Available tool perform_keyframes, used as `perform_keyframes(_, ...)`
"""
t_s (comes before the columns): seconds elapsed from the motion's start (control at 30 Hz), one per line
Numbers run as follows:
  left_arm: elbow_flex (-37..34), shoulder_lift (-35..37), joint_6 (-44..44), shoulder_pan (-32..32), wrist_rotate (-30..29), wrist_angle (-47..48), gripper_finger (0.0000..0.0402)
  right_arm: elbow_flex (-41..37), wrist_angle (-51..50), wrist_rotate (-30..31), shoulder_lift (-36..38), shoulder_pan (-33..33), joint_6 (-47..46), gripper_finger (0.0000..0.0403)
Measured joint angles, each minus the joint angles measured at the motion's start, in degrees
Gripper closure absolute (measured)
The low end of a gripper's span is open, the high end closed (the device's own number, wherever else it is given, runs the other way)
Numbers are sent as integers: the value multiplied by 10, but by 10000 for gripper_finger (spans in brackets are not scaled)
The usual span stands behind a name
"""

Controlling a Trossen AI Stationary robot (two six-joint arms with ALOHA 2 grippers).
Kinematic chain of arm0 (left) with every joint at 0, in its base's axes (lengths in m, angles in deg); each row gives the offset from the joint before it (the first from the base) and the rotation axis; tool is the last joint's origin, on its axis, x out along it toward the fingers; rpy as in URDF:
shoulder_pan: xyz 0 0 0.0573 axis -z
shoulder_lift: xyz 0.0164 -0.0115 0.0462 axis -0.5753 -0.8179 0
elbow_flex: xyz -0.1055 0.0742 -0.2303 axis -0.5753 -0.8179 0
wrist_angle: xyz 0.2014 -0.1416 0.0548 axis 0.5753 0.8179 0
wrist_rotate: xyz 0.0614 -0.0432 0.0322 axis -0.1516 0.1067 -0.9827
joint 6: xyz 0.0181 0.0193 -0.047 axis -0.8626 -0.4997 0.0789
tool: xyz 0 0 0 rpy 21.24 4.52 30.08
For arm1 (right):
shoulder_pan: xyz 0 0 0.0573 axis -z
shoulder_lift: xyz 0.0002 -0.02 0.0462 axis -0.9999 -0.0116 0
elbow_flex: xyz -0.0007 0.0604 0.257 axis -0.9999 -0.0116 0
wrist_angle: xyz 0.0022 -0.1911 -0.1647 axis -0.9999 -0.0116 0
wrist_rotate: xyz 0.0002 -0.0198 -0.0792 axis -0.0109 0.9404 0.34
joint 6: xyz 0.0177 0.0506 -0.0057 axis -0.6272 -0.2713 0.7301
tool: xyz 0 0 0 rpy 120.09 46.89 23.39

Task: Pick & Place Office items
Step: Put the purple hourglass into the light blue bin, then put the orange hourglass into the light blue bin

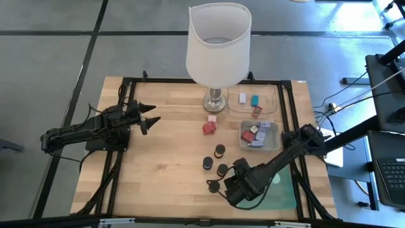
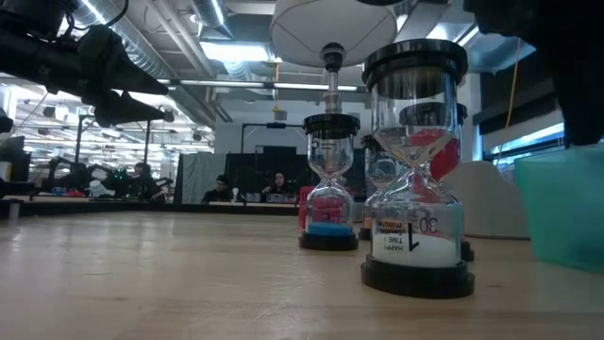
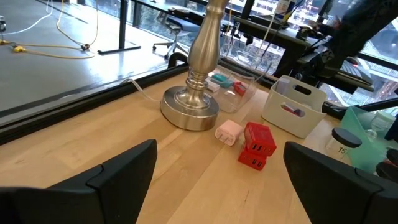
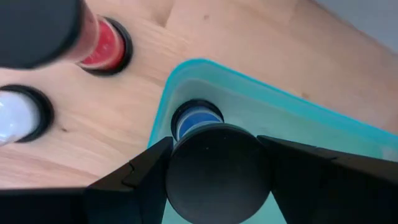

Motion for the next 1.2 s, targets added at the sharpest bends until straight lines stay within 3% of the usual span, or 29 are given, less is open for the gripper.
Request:
perform_keyframes(0.47, 0, 0, 0, 0, 0, 0, 54, -9, 0, -7, 10, 5, 1, 175)
perform_keyframes(0.97, 0, 0, 0, 0, 0, 0, 54, -9, -42, 10, 47, 7, -21, 60)
perform_keyframes(1.2, 0, 0, 0, 0, 0, 0, 54, -8, -63, 72, 120, 29, -96, 27)
